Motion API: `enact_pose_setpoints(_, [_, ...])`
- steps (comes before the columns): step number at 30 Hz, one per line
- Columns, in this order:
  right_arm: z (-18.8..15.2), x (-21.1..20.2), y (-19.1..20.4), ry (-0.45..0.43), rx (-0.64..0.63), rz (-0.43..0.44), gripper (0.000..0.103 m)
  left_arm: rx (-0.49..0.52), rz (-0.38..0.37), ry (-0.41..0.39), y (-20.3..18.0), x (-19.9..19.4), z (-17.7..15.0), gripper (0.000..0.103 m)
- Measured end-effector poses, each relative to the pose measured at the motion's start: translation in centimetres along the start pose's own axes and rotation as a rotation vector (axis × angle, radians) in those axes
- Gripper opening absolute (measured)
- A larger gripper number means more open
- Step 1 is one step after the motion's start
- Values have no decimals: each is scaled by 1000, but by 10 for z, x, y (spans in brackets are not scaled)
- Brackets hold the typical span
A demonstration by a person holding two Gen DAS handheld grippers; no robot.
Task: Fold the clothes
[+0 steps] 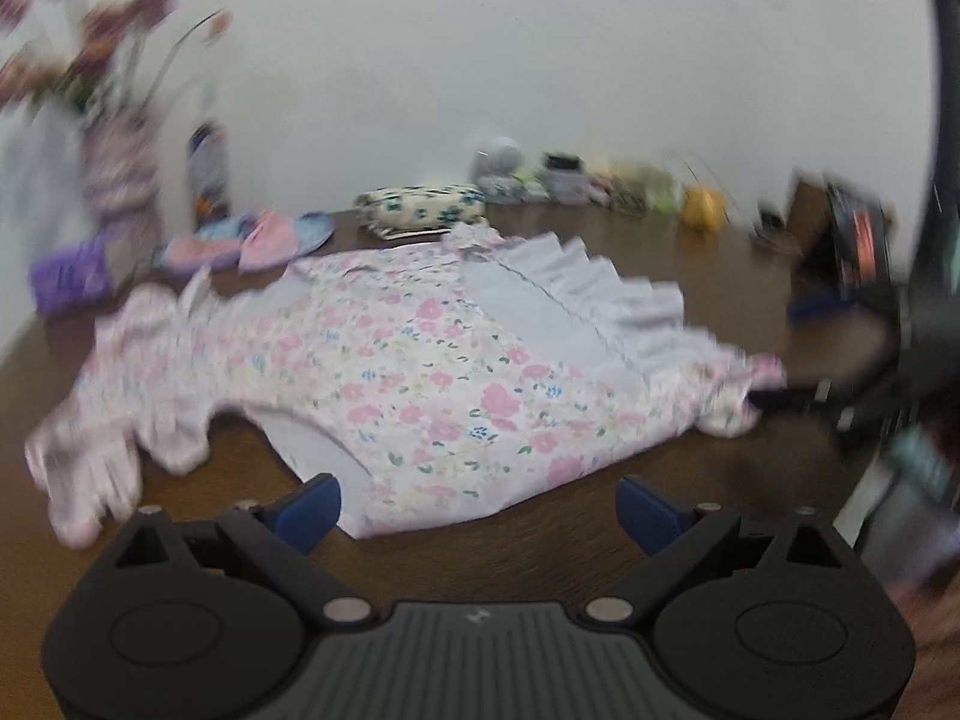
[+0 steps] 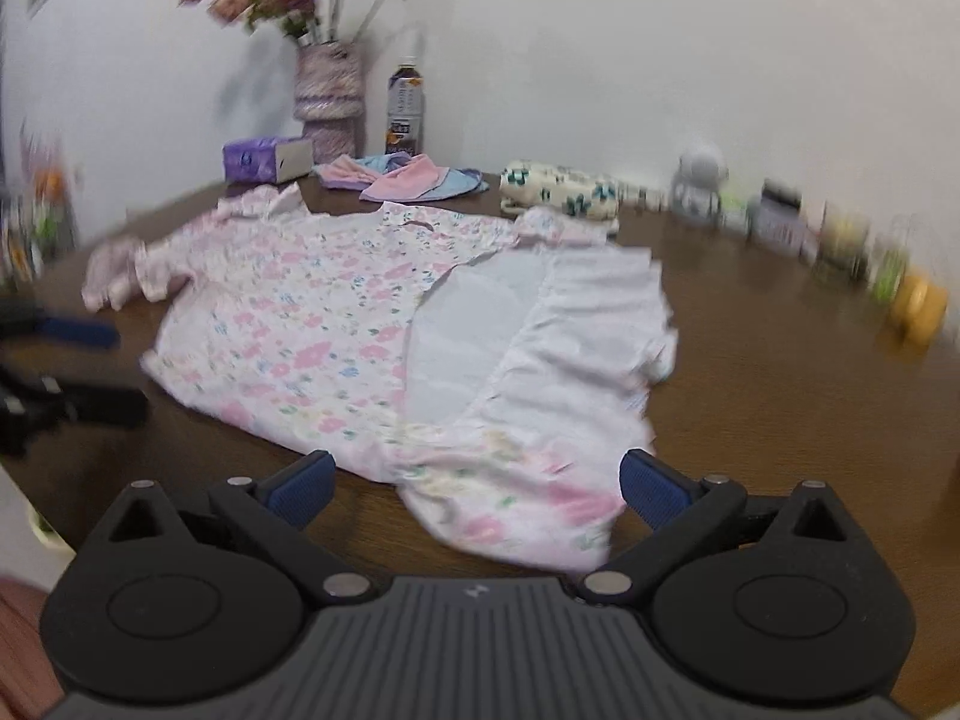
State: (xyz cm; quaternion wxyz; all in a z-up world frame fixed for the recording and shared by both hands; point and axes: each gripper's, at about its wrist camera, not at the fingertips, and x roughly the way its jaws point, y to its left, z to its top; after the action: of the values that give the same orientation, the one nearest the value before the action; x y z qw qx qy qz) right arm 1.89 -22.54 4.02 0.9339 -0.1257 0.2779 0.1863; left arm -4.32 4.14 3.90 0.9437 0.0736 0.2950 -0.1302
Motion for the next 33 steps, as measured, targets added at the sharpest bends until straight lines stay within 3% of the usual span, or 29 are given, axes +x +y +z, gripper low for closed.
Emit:
enact_pose_setpoints(4, [7, -6, -4, 10, -198, 0, 102, 202, 12, 56, -4, 5, 10, 95])
enact_pose_setpoints(10, [6, 5, 7, 80, -491, 8, 99, 395, -6, 156, -4, 26, 14, 79])
enact_pose_setpoints(15, [3, 19, 13, 150, -634, 36, 83, 517, -18, 216, -3, 38, 14, 67])
enact_pose_setpoints(18, [0, 21, 13, 169, -724, 46, 82, 604, -40, 225, -3, 38, 15, 59])
enact_pose_setpoints(22, [-3, 21, 15, 181, -850, 54, 79, 713, -34, 253, -6, 44, 18, 41])
enact_pose_setpoints(25, [-2, 24, 20, 183, -921, 64, 73, 789, -24, 261, -7, 48, 19, 36])
enact_pose_setpoints(27, [-1, 26, 23, 188, -955, 70, 67, 827, -40, 265, -10, 49, 17, 22])
enact_pose_setpoints(28, [-1, 27, 24, 190, -971, 71, 65, 837, -48, 268, -12, 50, 15, 7])
enact_pose_setpoints(29, [-1, 27, 26, 194, -985, 75, 58, 843, -50, 270, -14, 50, 13, 4])
enact_pose_setpoints(30, [-1, 27, 27, 205, -996, 88, 44, 849, -48, 267, -15, 50, 11, 4])
enact_pose_setpoints(33, [-3, 25, 30, 212, -1004, 125, 23, 834, -50, 258, -15, 47, 10, 2])
